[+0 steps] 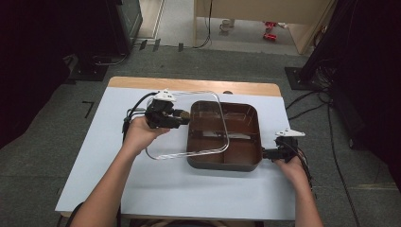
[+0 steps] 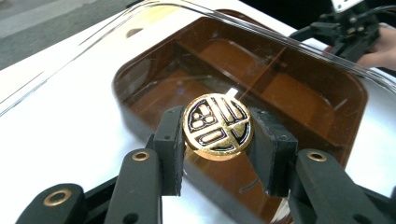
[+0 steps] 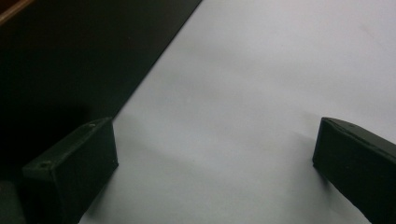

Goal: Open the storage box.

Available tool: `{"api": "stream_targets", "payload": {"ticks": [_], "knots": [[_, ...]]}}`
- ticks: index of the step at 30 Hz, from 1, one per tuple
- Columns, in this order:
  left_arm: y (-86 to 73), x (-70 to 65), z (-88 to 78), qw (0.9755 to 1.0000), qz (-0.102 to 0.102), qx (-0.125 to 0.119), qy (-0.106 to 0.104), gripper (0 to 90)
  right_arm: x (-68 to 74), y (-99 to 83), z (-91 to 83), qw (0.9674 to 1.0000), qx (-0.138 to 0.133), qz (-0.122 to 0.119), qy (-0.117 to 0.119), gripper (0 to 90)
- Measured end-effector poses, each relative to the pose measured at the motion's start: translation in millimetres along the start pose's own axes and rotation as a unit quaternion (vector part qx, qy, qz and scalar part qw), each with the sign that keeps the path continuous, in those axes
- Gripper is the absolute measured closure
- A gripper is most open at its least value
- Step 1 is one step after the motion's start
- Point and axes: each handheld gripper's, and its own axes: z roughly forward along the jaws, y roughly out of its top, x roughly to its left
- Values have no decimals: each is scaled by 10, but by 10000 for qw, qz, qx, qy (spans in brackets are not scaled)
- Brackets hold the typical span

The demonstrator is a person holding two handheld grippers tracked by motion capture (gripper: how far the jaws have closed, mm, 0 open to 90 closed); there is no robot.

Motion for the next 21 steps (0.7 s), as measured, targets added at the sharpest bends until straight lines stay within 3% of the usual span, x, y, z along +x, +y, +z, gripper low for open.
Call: {"api": "stream_targets", "payload": {"ticks": [6, 14, 21], "knots": [[-106, 151, -130, 9998, -122, 34, 132, 592, 0, 0, 0, 10000, 1, 0, 1, 0], [-280, 440, -314, 9983, -442, -14, 389, 592, -2, 1, 1, 10000, -1, -2, 4, 0], [-505, 765, -437, 9950, -741, 16, 670, 592, 0, 1, 1, 10000, -2, 1, 1, 0]]}}
